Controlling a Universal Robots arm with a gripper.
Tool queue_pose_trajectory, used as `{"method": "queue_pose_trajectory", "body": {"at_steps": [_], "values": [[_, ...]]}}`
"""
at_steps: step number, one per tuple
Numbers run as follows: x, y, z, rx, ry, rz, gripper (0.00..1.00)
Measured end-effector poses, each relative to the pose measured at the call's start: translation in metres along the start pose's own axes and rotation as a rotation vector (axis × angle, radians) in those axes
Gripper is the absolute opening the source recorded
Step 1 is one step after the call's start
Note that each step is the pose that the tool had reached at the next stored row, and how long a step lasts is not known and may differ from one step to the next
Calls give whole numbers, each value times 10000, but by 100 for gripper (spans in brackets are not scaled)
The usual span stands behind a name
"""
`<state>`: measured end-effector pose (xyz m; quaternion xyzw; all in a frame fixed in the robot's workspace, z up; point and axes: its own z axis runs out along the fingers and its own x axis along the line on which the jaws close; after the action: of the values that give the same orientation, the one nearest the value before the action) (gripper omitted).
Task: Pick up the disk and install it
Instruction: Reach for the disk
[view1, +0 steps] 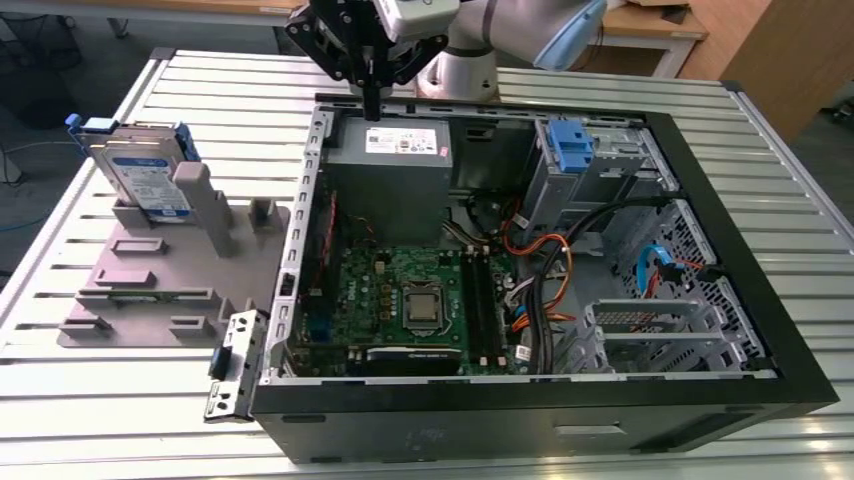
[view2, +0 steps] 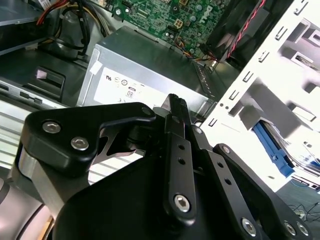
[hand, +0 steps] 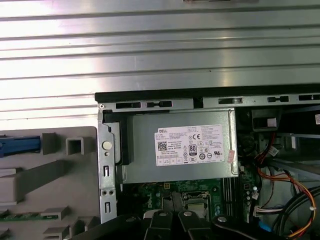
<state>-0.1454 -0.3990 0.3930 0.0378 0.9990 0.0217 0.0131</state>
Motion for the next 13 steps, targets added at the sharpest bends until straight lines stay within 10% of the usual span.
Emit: {"method": "queue_pose_trajectory", "body": {"at_steps": [13], "values": [[101, -7, 0, 1, 0, 1, 11]]}}
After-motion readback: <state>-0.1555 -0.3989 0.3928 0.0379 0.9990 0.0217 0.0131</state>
